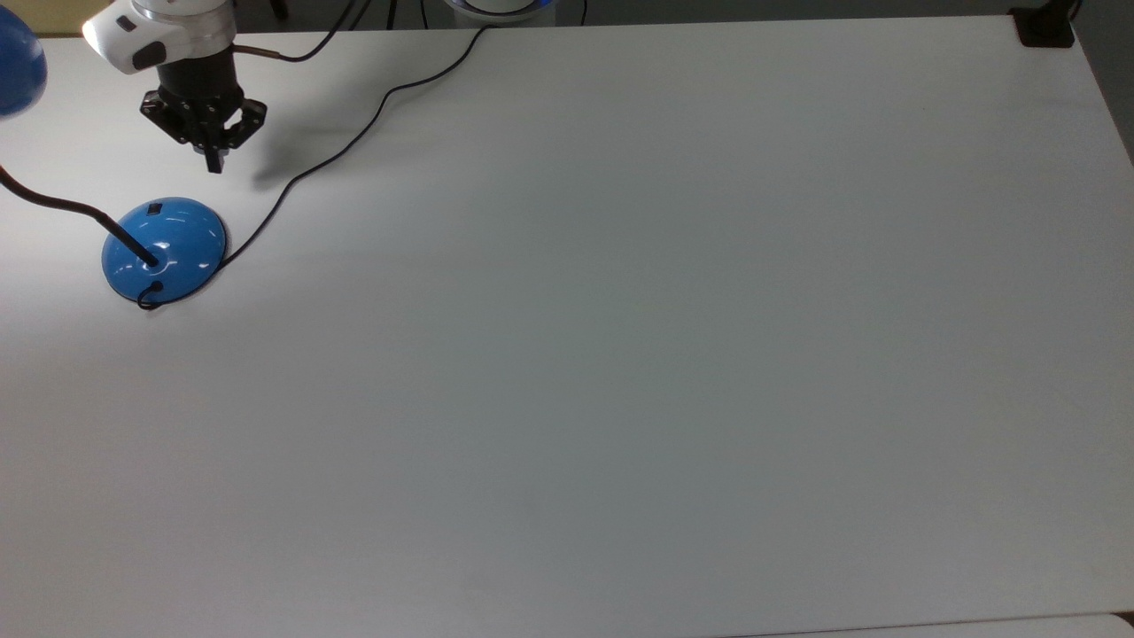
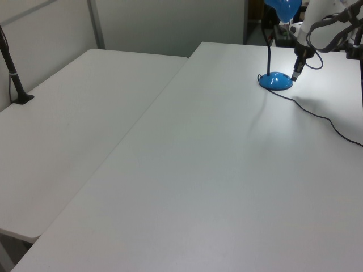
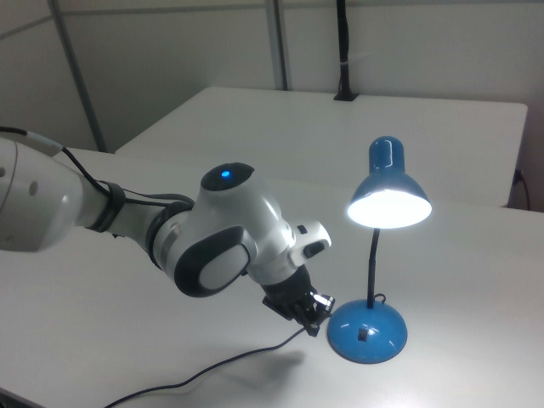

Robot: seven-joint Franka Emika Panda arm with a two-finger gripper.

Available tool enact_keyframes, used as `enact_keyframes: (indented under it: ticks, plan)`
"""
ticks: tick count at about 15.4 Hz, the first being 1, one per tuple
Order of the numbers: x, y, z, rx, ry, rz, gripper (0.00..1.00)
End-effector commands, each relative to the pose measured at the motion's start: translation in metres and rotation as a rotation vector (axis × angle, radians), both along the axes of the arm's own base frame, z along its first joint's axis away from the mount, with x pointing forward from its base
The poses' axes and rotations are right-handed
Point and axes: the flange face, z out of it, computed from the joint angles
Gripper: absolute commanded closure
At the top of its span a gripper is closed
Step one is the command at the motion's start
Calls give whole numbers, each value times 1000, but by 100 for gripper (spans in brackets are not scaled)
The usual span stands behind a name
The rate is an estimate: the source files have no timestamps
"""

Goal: Turn off the lamp
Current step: 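Move the gripper down toward the blue lamp's domed base, then press the switch on the lamp base with the gripper fingers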

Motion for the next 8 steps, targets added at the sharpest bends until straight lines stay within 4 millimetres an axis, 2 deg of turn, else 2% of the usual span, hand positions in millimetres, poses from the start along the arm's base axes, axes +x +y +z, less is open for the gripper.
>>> enact_keyframes:
  ticks: [1,6,8]
  plan:
    - [-10,-23,-11,-17,-34,-29,100]
    - [-2,-40,-23,7,-140,-121,100]
    - [3,-49,-18,26,-171,-167,100]
